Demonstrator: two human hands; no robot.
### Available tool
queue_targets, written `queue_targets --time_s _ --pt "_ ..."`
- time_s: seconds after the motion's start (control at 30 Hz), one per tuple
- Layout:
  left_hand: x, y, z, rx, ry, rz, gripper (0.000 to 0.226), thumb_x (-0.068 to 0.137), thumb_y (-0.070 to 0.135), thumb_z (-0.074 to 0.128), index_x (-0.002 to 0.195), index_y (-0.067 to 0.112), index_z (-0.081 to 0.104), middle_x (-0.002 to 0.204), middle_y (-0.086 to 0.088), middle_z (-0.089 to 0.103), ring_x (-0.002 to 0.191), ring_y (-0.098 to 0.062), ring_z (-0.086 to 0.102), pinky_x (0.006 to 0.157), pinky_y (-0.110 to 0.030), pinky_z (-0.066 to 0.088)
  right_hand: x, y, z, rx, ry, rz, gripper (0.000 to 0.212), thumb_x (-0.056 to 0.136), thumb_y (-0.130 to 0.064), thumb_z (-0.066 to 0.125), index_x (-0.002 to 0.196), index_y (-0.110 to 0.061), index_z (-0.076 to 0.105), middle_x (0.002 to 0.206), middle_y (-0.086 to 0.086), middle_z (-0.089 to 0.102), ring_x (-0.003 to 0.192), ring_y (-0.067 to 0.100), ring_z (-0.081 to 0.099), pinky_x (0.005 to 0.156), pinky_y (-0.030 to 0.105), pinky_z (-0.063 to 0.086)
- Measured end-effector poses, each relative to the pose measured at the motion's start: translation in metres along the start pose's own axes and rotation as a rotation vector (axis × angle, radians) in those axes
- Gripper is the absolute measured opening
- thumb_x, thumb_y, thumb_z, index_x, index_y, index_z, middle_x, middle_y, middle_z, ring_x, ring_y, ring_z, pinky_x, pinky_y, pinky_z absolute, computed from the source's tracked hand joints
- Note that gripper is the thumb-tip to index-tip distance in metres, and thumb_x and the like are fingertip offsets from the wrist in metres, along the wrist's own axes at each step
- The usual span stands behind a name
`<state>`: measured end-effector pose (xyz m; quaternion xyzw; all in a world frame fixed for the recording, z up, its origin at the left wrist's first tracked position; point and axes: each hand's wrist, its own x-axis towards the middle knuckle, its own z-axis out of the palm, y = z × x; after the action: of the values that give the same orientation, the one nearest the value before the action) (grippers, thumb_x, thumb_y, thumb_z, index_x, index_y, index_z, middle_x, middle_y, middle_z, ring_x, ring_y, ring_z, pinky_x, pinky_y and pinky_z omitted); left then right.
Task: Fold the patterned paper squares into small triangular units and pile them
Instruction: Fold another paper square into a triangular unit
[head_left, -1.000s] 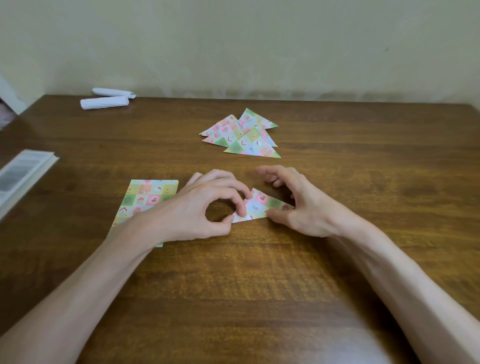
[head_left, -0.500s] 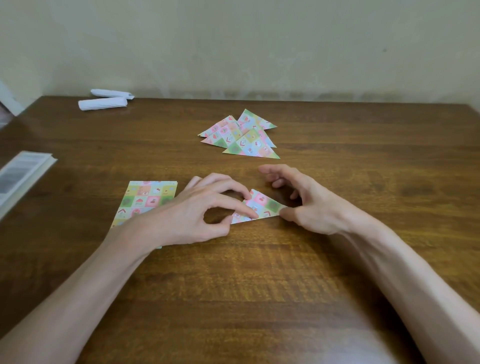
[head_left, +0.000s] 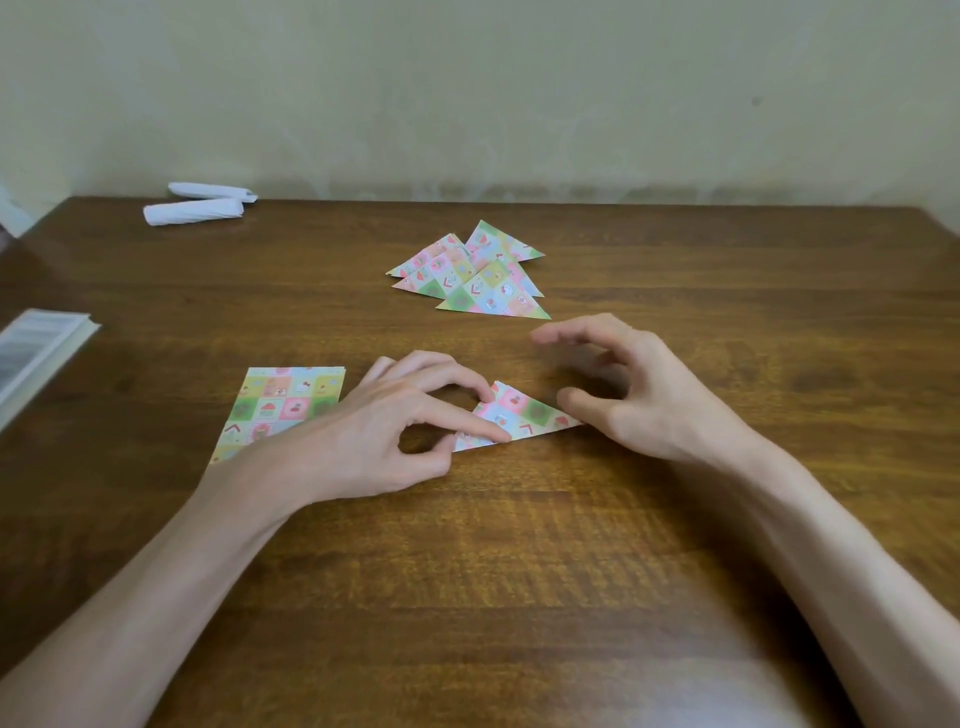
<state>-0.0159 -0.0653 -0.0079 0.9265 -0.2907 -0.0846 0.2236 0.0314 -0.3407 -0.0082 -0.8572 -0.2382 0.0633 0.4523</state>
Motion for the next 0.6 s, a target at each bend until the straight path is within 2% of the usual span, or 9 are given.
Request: queue_targets --time_s 0.07,0.13,0.17,0.4,0.5,0.6 --pt "0.0 0.0 0.001 0.0 0.008 0.001 0.05 0.1 0.021 0.061 0.128 0.061 0.062 0.142 0.035 0.042 0.145 0.002 0.026 0.114 -0.039 0.025 -0.002 0.002 0.002 -0.095 -0.007 -0.014 0.051 0.087 -0.024 0.079 0.133 -0.036 0.062 0.132 -0.011 0.058 0.126 0.003 0.055 0.114 0.031 0.043" --pt "-0.001 0.0 0.001 -0.001 0.011 -0.003 0.05 0.1 0.02 0.061 0.128 0.061 0.062 0.142 0.036 0.041 0.145 0.002 0.026 0.114 -0.039 0.025 -0.004 0.002 0.007 -0.209 -0.012 -0.007 0.057 0.085 -0.046 0.079 0.137 -0.039 0.057 0.133 -0.013 0.055 0.129 0.005 0.05 0.115 0.041 0.039" --pt "-0.001 0.0 0.001 -0.001 0.013 -0.006 0.05 0.1 0.02 0.061 0.128 0.062 0.062 0.142 0.036 0.041 0.145 0.003 0.026 0.114 -0.038 0.024 -0.004 0.002 0.01 -0.247 -0.022 0.006 0.06 0.085 -0.049 0.079 0.139 -0.04 0.056 0.135 -0.014 0.054 0.13 0.006 0.046 0.116 0.043 0.036" --pt "0.001 0.001 0.002 -0.001 0.035 -0.02 0.047 0.1 0.019 0.061 0.123 0.06 0.066 0.14 0.035 0.045 0.143 0.003 0.028 0.11 -0.031 0.021 -0.003 0.004 0.006 -0.287 -0.087 0.023 0.065 0.084 -0.048 0.08 0.143 -0.041 0.051 0.141 -0.013 0.047 0.138 0.007 0.036 0.117 0.038 0.027" --pt "0.001 0.003 0.005 0.003 0.076 -0.003 0.036 0.1 0.029 0.063 0.118 0.059 0.069 0.137 0.033 0.049 0.142 0.001 0.032 0.11 -0.03 0.024 -0.002 0.004 0.008 -0.293 -0.101 0.03 0.064 0.086 -0.045 0.08 0.142 -0.043 0.051 0.141 -0.013 0.046 0.138 0.008 0.036 0.117 0.037 0.026" --pt "0.002 0.003 0.006 -0.006 0.089 0.004 0.028 0.099 0.036 0.063 0.116 0.057 0.07 0.136 0.033 0.05 0.141 -0.002 0.035 0.11 -0.032 0.026 -0.002 0.007 0.001 -0.226 -0.119 0.028 0.064 0.086 -0.034 0.082 0.142 -0.042 0.052 0.139 -0.014 0.049 0.136 0.006 0.04 0.12 0.043 0.03"
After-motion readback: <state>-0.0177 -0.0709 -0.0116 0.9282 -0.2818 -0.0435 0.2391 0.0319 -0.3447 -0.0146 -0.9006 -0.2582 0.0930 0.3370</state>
